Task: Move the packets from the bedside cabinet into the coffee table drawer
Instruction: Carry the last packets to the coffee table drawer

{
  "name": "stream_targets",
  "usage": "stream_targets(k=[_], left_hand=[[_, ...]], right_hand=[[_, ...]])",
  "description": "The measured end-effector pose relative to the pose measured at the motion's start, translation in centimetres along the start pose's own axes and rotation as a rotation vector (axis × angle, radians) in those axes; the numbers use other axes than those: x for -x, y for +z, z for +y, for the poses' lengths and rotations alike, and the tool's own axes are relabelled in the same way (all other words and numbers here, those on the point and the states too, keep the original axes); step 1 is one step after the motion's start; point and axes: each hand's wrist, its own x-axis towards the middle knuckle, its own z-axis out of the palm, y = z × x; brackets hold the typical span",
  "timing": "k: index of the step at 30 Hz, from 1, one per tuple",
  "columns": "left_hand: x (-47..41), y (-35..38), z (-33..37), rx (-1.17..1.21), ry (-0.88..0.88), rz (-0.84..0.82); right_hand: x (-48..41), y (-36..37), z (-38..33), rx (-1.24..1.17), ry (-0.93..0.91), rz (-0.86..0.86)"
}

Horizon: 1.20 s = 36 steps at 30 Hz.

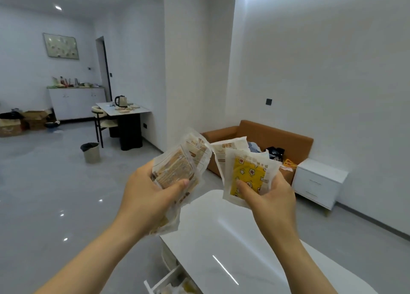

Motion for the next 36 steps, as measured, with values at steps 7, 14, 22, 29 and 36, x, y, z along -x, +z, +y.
stream_targets(k=[7, 14, 22, 29, 36], left_hand=[[-4.5, 2.6, -3.7, 0.065, -0.021, -0.138], [-10.0, 6.9, -7.1, 0.100, -0.011, -0.231], [-15.4, 10.2, -10.9, 0.115, -0.028, -0.337], [-20.5, 13.0, -15.9, 0.170, -0.034, -0.476], [-26.0, 16.0, -21.7, 0.305, -0.008, -0.740]], right_hand=[[-1.4, 0.7, 2.6, 0.099, 0.080, 0.132], [-5.4, 1.2, 7.1, 0.168, 0.124, 0.236], [-9.1, 2.4, 11.0, 0.209, 0.174, 0.311], [-10.6, 4.4, 14.0, 0.275, 0.239, 0.402], [-10.4, 8.9, 16.8, 0.407, 0.342, 0.633]])
